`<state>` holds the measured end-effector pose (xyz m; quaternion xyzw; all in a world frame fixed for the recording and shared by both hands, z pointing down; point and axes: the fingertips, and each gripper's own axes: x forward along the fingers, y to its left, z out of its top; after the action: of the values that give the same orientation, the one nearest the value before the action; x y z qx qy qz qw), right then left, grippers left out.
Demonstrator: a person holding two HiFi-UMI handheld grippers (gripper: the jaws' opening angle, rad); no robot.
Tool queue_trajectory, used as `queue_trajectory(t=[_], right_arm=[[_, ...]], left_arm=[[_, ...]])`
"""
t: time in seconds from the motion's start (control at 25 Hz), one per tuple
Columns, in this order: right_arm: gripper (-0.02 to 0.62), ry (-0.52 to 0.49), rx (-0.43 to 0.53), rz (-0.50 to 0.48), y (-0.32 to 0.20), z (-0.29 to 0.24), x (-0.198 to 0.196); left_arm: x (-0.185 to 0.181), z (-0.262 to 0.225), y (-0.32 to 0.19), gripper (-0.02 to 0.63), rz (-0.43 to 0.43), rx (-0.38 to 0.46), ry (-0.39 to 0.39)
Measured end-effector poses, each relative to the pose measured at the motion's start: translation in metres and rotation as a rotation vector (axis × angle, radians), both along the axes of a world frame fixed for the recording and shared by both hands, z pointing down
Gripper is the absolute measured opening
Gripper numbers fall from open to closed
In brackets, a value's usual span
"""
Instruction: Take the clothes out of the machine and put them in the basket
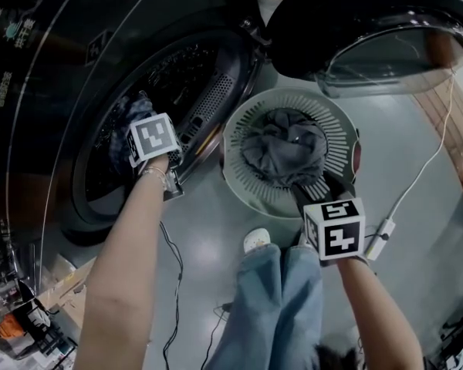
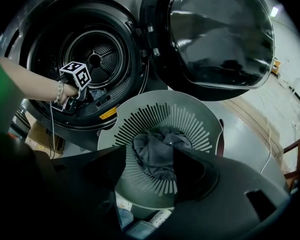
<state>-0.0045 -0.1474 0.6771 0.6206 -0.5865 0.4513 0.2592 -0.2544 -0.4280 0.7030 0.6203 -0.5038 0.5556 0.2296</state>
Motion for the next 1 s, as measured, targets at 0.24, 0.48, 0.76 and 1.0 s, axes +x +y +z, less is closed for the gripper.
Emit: queue_trajectory(t=[0.24,0.48,0.76,1.0], right_arm=[[0.282,0.006,0.003,-0.008,0.006,-0.009,0.004],[0.268,0.010,0.022,0.005,0.009,-0.025,0.009],[0.259,0.021,0.024,0.020,0.025,-0.042,0.022],[0.252,0.041,0.009,0.058,0.048,-0.051,0.048]], left_arm=[[0.016,-0.023,0.007,0.008,0.165,0.135,-0.083],[0.073,-0.060,0.039,0.008,0.409,0.245,-0.066],[0.141,-0.092,0.104,0.008,0.476,0.225,0.174],[0.192,-0.114,0.163,0.008,0.465,0.124,0.418]])
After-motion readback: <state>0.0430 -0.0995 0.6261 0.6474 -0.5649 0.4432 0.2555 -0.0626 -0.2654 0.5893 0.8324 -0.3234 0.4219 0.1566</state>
